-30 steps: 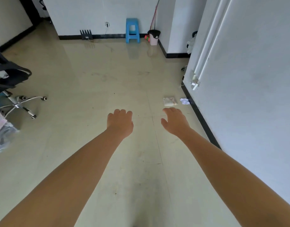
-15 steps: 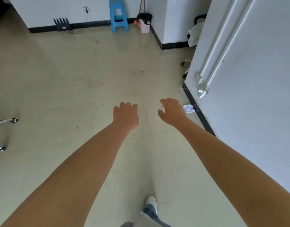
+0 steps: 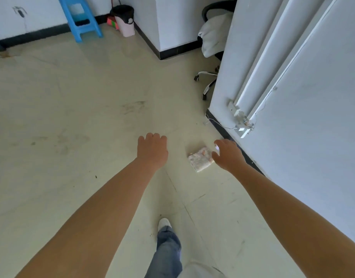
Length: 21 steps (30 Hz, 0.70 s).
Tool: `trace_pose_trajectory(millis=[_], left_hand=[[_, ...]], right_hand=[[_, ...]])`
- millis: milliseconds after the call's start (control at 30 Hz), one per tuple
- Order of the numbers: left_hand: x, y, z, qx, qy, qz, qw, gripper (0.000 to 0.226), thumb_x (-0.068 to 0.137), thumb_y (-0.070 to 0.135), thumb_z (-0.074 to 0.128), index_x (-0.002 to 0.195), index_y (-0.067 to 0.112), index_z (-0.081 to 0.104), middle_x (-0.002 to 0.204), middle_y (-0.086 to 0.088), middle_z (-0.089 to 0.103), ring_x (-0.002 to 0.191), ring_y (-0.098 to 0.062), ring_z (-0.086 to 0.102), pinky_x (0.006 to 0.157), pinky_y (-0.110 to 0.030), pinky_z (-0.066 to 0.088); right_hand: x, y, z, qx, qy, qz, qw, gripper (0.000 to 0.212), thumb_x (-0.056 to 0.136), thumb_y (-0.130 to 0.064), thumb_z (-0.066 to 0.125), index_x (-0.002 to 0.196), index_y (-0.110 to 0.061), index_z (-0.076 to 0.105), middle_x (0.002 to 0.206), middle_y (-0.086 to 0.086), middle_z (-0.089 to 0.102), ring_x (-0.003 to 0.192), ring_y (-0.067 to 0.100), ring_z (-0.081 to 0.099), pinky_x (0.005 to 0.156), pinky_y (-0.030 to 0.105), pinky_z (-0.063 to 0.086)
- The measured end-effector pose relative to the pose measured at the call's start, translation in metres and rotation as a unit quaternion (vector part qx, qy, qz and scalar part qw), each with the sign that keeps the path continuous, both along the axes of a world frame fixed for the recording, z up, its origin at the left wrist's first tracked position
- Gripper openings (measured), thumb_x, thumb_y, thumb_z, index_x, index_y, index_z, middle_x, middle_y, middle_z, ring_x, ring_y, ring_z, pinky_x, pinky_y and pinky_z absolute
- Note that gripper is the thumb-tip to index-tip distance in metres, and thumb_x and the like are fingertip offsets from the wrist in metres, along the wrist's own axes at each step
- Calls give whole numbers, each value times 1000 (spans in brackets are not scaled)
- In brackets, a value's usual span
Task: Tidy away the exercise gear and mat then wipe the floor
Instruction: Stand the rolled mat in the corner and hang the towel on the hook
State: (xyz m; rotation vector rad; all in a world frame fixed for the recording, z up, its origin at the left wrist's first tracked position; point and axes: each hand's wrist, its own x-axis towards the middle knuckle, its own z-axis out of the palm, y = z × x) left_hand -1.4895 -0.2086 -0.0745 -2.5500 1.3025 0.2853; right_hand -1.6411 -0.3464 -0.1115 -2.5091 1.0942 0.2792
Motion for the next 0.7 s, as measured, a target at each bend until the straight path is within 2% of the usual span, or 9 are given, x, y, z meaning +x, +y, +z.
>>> trace_pose_trajectory(millis=[67, 167, 333, 700], left_hand=[[38, -34, -23, 19, 17, -25, 999, 34, 98, 22, 37, 128, 10, 46, 128, -8, 52, 122, -26, 45, 97, -36, 37], [78, -83, -53, 55, 56, -48, 996, 33, 98, 20, 37, 128, 9, 47, 127, -8, 53, 121, -26, 46, 97, -35, 38], [125, -155, -104, 134, 75, -123, 981, 30, 97, 17, 39, 125, 11, 48, 124, -6, 53, 118, -24, 48, 96, -34, 38], [201, -306, -186, 216, 94, -289, 928, 30, 99, 21, 36, 124, 8, 48, 125, -9, 53, 118, -27, 48, 94, -35, 40]], right_hand=[[15, -27, -23, 28, 30, -56, 998, 39, 94, -21, 46, 130, -8, 47, 131, 10, 53, 123, 26, 46, 100, 35, 40], [30, -59, -48, 66, 61, -143, 986, 43, 95, -22, 46, 135, -7, 42, 136, 12, 49, 129, 28, 42, 105, 35, 35], [53, -115, -94, 105, 73, -251, 959, 45, 95, -21, 46, 137, -9, 41, 140, 11, 46, 131, 28, 40, 106, 35, 34], [139, -181, -185, 216, 89, -374, 897, 43, 95, -19, 44, 137, -9, 41, 138, 13, 47, 131, 30, 38, 105, 35, 34]])
